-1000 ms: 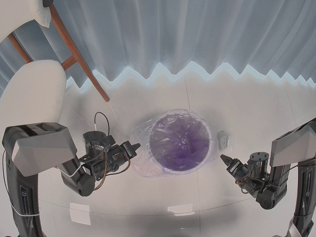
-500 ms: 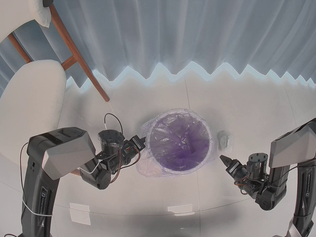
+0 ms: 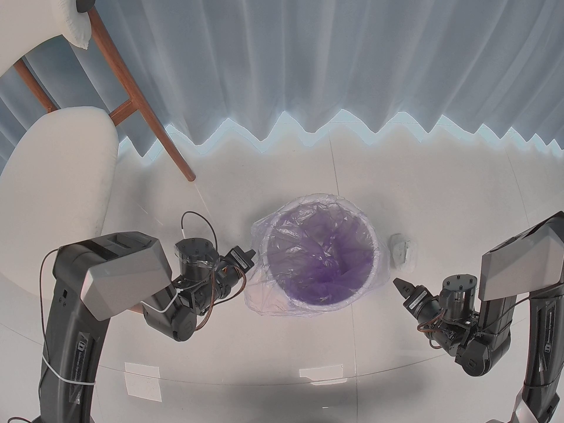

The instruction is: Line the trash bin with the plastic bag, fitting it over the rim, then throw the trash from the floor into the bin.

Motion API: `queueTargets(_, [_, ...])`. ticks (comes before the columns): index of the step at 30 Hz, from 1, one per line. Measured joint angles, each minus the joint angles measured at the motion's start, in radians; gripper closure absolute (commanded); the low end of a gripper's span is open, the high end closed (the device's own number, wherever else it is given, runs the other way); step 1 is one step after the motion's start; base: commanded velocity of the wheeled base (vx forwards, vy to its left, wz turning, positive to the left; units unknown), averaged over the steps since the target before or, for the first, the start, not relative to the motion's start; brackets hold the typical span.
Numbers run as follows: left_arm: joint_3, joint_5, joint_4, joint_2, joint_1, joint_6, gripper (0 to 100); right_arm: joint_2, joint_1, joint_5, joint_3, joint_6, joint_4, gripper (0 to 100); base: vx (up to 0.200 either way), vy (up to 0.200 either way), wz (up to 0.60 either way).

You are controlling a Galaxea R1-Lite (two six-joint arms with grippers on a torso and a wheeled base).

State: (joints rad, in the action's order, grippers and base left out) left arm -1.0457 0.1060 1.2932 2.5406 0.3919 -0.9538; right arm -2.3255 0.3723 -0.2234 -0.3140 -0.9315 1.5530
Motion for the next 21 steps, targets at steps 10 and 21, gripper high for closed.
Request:
queueTargets(10, [0.259,-0.009,0.05,-0.26,-0.026,-0.011,100,0.046,-0.003,-0.021,0.04,-0.05,0.0,0,0.0,0.0,0.0])
queueTargets(21, [0.704,0.021,0.093,-0.68,-0.023,0.246,100,0.203,-0.013,-0.03,0.212,-0.08,0.0,0,0.0,0.0,0.0])
